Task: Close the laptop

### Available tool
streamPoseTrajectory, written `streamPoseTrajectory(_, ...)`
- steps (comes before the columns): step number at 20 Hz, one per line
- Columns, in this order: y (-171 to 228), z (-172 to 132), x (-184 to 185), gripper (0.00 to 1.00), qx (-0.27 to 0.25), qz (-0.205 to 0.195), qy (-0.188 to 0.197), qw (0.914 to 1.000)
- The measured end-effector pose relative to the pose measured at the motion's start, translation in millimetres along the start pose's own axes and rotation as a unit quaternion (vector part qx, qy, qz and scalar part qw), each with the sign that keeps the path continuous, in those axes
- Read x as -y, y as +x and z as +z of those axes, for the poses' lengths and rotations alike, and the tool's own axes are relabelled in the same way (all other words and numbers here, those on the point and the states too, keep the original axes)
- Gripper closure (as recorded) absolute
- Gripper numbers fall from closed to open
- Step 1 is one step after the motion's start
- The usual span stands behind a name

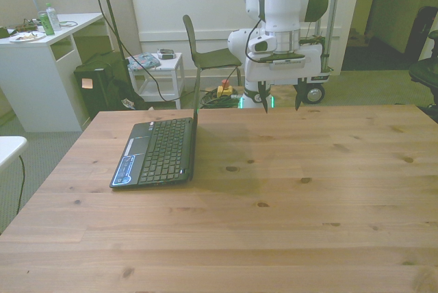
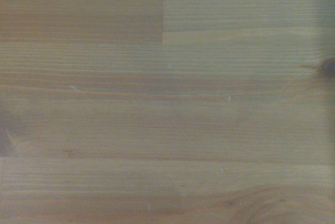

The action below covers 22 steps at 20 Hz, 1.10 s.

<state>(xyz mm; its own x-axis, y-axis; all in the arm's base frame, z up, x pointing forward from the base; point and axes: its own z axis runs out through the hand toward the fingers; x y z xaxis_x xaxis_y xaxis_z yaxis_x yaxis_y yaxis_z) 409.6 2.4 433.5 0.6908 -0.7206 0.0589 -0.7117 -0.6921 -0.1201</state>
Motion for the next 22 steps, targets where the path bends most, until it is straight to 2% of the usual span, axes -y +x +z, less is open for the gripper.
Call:
streamPoseTrajectory(5,-4,-9,3,0.00,-0.011,0.002,0.006,0.9999)
streamPoseTrajectory(10,-10,-52,3,0.00,-0.031,0.023,0.039,0.9985)
streamPoseTrajectory(16,46,-102,-9,0.00,-0.022,0.082,0.061,0.9945)
streamPoseTrajectory(20,83,-102,-36,0.00,-0.011,0.114,0.061,0.9915)
streamPoseTrajectory(21,89,-98,-46,1.00,-0.008,0.121,0.058,0.9909)
streamPoseTrajectory(22,93,-93,-56,1.00,-0.004,0.128,0.056,0.9902)
